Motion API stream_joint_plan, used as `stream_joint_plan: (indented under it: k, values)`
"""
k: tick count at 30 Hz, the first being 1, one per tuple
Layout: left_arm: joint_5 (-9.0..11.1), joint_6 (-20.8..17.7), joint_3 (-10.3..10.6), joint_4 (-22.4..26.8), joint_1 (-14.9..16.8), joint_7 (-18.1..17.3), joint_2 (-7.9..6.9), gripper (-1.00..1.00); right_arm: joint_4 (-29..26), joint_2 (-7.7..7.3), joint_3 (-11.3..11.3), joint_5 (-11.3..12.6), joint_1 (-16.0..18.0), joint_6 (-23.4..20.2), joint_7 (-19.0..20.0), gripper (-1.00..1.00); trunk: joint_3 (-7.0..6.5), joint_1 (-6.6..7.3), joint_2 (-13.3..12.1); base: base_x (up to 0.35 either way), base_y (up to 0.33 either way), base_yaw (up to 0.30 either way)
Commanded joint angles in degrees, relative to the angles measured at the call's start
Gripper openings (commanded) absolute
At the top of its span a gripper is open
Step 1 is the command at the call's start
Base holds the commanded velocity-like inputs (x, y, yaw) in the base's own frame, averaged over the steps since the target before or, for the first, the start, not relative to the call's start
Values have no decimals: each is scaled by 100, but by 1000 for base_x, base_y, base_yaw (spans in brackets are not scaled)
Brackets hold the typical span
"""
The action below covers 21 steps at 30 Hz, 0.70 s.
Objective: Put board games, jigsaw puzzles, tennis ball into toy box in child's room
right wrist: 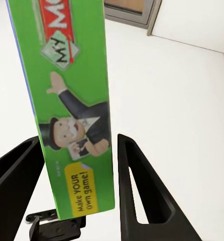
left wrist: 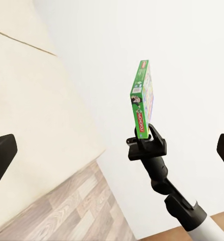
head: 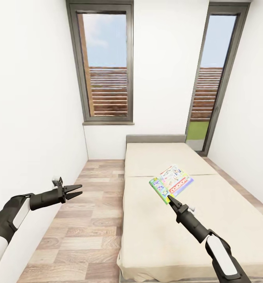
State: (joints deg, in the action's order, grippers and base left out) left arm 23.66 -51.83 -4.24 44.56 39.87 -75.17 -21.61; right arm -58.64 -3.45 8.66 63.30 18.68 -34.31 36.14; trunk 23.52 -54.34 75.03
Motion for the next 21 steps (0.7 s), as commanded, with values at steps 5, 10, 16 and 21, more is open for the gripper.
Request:
stream_joint_plan:
  k: [5,10,16,21]
  values:
    - [16,-47,-1,0,3,-6,-1,100,1,6,5,24,4,-34,-1,-100,-84,110,-198,0,0,0]
    - [16,-46,1,0,3,-6,-1,100,1,3,11,24,4,-34,-1,-100,-174,220,-399,0,0,0]
    - [16,-46,-4,0,3,-6,-1,100,1,17,6,24,4,-32,-1,-100,-281,352,-639,0,0,0]
    - [16,-46,-31,0,3,-6,-1,100,1,31,6,24,4,-32,-1,-100,-371,462,-840,0,0,0]
